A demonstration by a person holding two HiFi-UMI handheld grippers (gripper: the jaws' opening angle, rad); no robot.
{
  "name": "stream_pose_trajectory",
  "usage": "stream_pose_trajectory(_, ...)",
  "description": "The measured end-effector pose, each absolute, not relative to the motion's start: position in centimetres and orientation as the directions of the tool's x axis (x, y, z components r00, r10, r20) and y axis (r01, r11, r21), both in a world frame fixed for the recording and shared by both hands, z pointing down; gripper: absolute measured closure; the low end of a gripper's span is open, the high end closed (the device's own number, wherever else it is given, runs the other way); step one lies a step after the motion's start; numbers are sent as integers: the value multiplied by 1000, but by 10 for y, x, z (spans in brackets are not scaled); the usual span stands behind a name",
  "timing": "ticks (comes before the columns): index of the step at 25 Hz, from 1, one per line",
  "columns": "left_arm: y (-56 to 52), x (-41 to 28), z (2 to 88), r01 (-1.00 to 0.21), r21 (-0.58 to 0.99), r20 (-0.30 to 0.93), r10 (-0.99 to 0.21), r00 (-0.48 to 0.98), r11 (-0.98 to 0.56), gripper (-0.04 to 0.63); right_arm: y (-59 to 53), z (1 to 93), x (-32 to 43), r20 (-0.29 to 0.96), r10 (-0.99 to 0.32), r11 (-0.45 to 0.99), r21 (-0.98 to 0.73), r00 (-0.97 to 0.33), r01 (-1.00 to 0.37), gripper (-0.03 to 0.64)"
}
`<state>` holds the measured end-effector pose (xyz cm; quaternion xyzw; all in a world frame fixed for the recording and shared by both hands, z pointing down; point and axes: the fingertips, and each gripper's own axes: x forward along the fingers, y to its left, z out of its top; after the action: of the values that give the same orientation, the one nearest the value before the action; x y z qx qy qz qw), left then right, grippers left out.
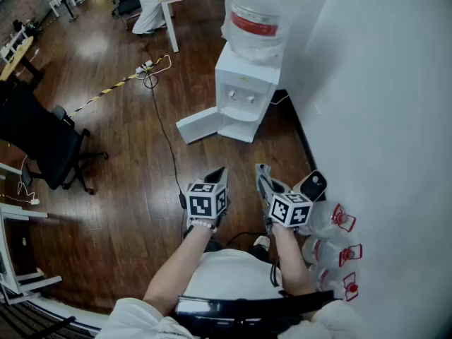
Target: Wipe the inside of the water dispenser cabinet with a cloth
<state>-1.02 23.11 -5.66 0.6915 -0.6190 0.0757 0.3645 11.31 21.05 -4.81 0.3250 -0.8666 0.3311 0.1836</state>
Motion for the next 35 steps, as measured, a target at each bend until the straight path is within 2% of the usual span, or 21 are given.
stream_pose_trajectory(14, 218, -36, -45, -906, 423, 564, -784, 259, 5, 598, 209, -35, 87, 558, -453, 546, -443, -696, -711, 580)
stream_pose_trajectory(25, 233, -62, -50, -888, 428, 560, -723, 406, -168, 598, 235, -44, 47, 558, -578, 413, -430, -596, -803, 580)
stream_pose_trajectory(35, 283, -50, -68, -891, 423, 551, -735, 396, -163, 598, 288, -65, 64, 519, -596, 433, -436, -613, -789, 580)
